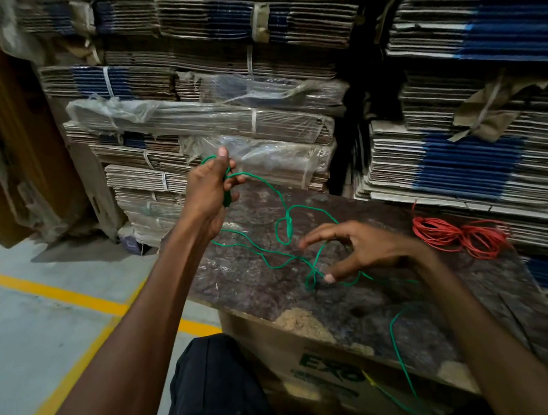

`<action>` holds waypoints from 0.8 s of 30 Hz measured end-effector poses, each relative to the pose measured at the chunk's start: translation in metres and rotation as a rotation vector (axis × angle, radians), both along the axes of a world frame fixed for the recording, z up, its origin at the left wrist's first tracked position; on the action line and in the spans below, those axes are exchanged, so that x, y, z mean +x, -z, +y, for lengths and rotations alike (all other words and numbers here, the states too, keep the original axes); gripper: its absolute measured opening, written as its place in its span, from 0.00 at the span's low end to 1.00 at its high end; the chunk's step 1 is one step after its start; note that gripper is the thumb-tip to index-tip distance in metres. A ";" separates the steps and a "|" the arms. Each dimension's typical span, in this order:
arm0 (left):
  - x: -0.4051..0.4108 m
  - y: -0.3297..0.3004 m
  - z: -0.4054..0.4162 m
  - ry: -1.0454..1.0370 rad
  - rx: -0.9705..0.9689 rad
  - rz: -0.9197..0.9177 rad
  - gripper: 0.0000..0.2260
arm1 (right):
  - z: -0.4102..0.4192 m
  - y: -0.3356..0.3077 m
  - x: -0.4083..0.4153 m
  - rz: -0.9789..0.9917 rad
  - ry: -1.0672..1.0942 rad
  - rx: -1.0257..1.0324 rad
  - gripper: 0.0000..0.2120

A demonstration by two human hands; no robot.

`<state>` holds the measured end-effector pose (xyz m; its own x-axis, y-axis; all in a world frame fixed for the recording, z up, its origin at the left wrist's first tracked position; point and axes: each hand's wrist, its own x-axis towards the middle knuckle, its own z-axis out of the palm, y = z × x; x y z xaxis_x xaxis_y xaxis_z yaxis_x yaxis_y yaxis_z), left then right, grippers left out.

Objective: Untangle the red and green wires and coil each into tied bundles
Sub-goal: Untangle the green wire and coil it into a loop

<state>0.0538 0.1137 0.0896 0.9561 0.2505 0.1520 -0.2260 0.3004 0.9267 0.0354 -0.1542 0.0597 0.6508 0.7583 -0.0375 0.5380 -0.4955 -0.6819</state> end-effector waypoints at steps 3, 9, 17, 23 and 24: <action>-0.001 0.002 -0.003 0.011 -0.013 0.001 0.12 | 0.000 -0.013 -0.004 0.284 0.053 0.296 0.25; -0.006 -0.003 -0.017 0.078 0.000 -0.014 0.13 | 0.036 0.003 0.008 -0.065 0.354 0.521 0.26; -0.012 -0.011 -0.025 0.146 -0.020 -0.032 0.13 | 0.060 0.018 0.012 -0.421 0.426 0.594 0.28; -0.010 -0.010 -0.029 0.158 -0.052 -0.016 0.12 | 0.064 0.019 0.016 -0.397 0.419 0.728 0.05; -0.010 -0.009 -0.030 0.165 -0.065 -0.015 0.12 | 0.064 0.021 0.016 -0.383 0.409 0.732 0.04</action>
